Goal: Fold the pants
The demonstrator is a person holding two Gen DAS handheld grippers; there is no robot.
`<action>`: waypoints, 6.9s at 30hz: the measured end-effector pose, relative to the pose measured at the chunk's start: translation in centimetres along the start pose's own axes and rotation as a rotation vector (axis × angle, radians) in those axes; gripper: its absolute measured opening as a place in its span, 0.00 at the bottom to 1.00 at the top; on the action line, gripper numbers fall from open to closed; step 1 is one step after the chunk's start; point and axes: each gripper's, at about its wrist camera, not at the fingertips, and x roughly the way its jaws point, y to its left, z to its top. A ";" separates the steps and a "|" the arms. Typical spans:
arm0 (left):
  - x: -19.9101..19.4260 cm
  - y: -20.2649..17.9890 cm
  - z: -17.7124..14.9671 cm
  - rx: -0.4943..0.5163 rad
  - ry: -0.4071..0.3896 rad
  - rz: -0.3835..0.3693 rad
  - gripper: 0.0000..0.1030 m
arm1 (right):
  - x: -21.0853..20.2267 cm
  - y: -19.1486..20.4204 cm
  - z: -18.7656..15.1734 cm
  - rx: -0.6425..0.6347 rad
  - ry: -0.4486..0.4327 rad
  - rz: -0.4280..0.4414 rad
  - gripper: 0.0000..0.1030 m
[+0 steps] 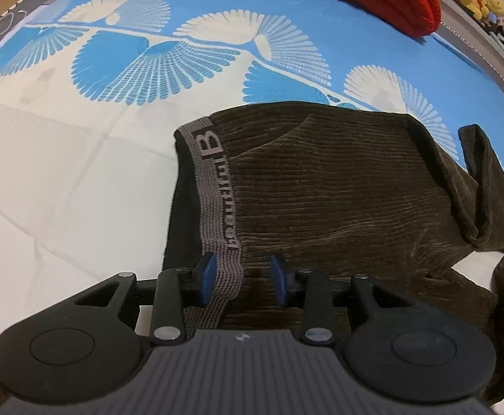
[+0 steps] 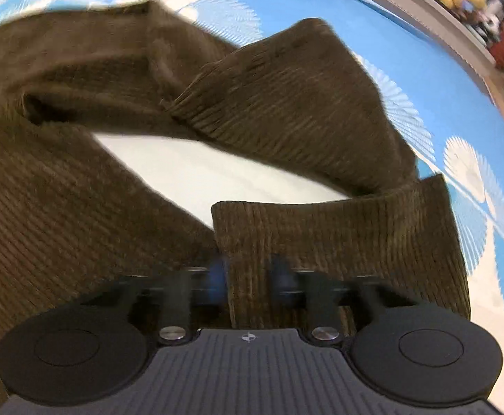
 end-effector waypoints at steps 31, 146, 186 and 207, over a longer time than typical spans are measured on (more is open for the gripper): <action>-0.2 -0.6 -1.6 0.087 0.002 0.050 0.41 | -3.5 -26.3 -18.9 1.380 -0.122 0.123 0.49; 7.2 -24.2 -0.6 0.312 -0.043 0.062 0.12 | 4.4 -12.8 8.5 0.693 -0.208 0.739 0.62; 9.1 -26.3 -1.4 0.516 0.000 0.037 0.13 | 4.2 -22.5 -4.3 1.569 -0.292 -0.278 0.10; 4.9 -23.9 -0.7 0.655 0.061 -0.428 0.59 | 1.5 -28.2 -12.9 1.678 -0.139 -0.554 0.15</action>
